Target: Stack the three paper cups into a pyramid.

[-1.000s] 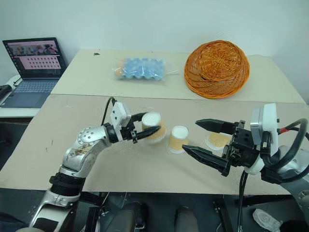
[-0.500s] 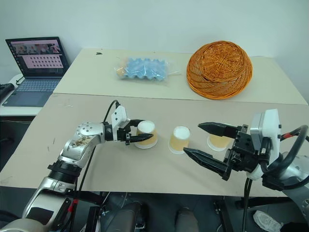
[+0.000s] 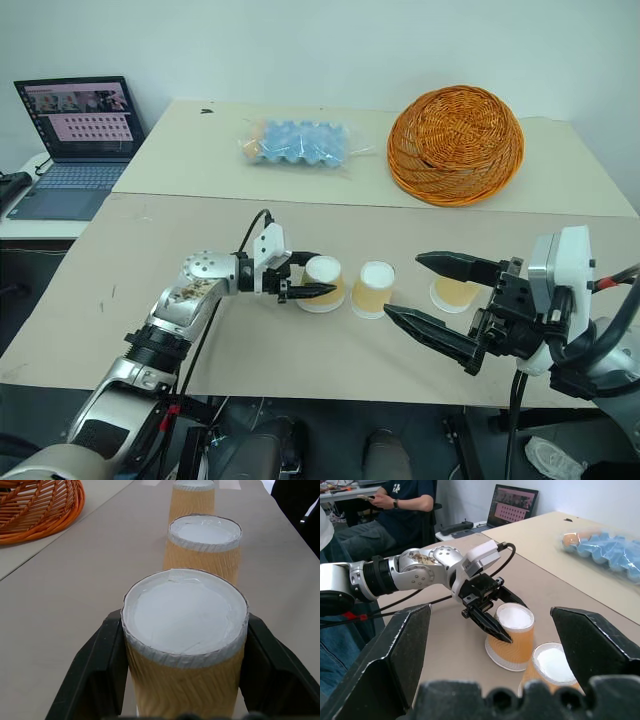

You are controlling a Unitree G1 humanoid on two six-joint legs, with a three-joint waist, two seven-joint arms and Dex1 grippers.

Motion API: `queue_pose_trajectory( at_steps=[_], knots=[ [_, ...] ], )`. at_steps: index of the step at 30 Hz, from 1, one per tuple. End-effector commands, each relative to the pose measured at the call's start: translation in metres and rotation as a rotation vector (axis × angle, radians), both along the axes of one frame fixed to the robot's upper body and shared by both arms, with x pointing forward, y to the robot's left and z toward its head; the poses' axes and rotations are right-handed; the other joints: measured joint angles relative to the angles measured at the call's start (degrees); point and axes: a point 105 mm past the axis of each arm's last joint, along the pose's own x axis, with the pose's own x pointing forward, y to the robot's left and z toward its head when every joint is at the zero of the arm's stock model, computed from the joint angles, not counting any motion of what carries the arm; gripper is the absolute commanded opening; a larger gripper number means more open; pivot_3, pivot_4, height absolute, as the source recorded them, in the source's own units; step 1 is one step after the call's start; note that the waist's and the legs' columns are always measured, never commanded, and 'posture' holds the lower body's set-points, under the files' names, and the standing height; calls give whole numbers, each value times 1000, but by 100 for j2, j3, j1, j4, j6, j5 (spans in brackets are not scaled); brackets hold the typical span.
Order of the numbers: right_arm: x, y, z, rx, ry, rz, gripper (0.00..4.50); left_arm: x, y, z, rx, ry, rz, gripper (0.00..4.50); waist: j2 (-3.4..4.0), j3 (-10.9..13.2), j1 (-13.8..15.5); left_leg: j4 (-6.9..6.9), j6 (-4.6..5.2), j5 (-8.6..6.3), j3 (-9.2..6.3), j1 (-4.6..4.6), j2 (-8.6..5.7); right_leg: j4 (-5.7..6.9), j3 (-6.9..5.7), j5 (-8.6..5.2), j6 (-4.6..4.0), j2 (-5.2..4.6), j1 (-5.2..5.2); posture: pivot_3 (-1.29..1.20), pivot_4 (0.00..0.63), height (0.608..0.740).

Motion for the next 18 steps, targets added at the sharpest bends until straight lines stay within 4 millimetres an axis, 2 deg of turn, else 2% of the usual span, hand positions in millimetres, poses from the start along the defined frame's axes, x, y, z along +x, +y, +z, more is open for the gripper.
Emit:
queue_pose_trajectory(
  at_steps=[1,18],
  knots=[
    [-4,1,11,0,-59,6,4500,-1,-9,-6,27,-4,-21,2433,0,0,3,0,0,0,0,0,0,0,0,0,0,0,0,0,150,726],
    [-4,1,10,1,-59,4,4500,-4,-16,-6,20,1,-41,2433,-1,0,29,4,3,-1,-2,0,-1,-1,-1,0,0,0,3,0,150,726]
  ],
)
